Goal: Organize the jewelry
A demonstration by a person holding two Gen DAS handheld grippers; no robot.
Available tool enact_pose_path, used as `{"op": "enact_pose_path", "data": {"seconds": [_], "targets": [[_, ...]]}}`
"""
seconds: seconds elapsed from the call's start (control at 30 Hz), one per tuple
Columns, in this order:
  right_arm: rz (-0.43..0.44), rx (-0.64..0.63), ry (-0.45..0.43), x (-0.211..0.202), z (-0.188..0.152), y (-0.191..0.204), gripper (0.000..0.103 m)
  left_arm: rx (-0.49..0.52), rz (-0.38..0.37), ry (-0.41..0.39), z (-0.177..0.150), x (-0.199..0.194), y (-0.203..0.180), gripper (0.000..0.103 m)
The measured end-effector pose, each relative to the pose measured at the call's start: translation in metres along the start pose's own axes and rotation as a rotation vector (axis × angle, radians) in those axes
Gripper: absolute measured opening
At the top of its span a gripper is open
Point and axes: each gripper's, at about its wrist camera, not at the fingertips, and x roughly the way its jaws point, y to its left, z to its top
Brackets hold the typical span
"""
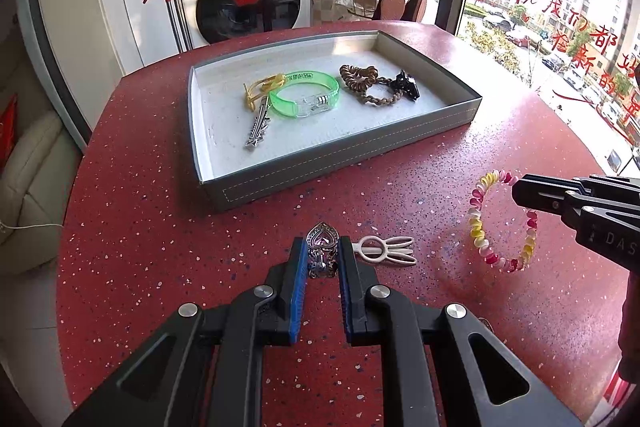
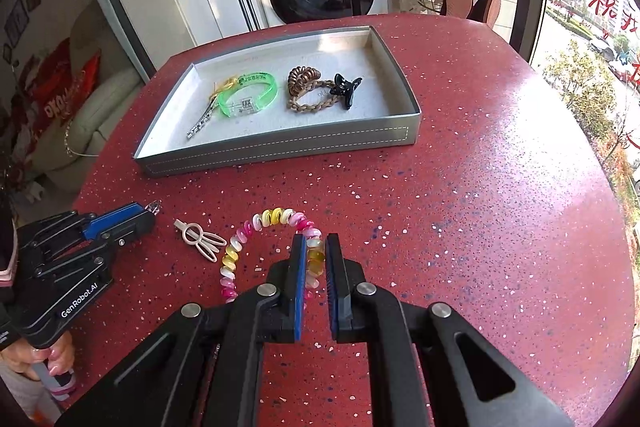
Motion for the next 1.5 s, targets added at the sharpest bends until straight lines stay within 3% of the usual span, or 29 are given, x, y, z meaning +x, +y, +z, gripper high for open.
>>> {"op": "enact_pose_path", "data": {"seconds": [0.8, 1.0, 1.17, 1.23, 1.27, 1.3, 1.5], "targets": [[0.043, 0.030, -0.080, -0.017, 0.045, -0.012, 0.010, -0.066, -0.014, -0.104, 0.053, -0.026, 0.022, 0.033], [0.072, 0.048, -0.035, -0.003, 0.027, -0.012, 0.010, -0.089, 0.022, -0.053, 0.031, -0.015, 0.034, 0.033], [0.090, 0.065, -0.008, 0.003, 0.015, -0.013, 0.010, -0.187, 0.008, 0.025, 0.008, 0.001, 0.043, 0.034], [0.089, 0.063, -0.009, 0.001, 0.014, -0.013, 0.010, -0.201, 0.016, 0.043, 0.001, 0.005, 0.042, 0.064], [0.089, 0.063, -0.010, 0.000, 0.013, -0.013, 0.010, -0.201, 0.040, 0.030, -0.003, 0.005, 0.041, 0.095], [0.088, 0.064, -0.013, -0.001, 0.012, -0.014, 0.010, -0.194, 0.062, 0.008, -0.006, 0.002, 0.039, 0.103], [0.090, 0.073, -0.012, -0.004, 0.008, -0.015, 0.010, -0.084, 0.141, 0.027, -0.010, 0.008, 0.022, 0.103]]}}
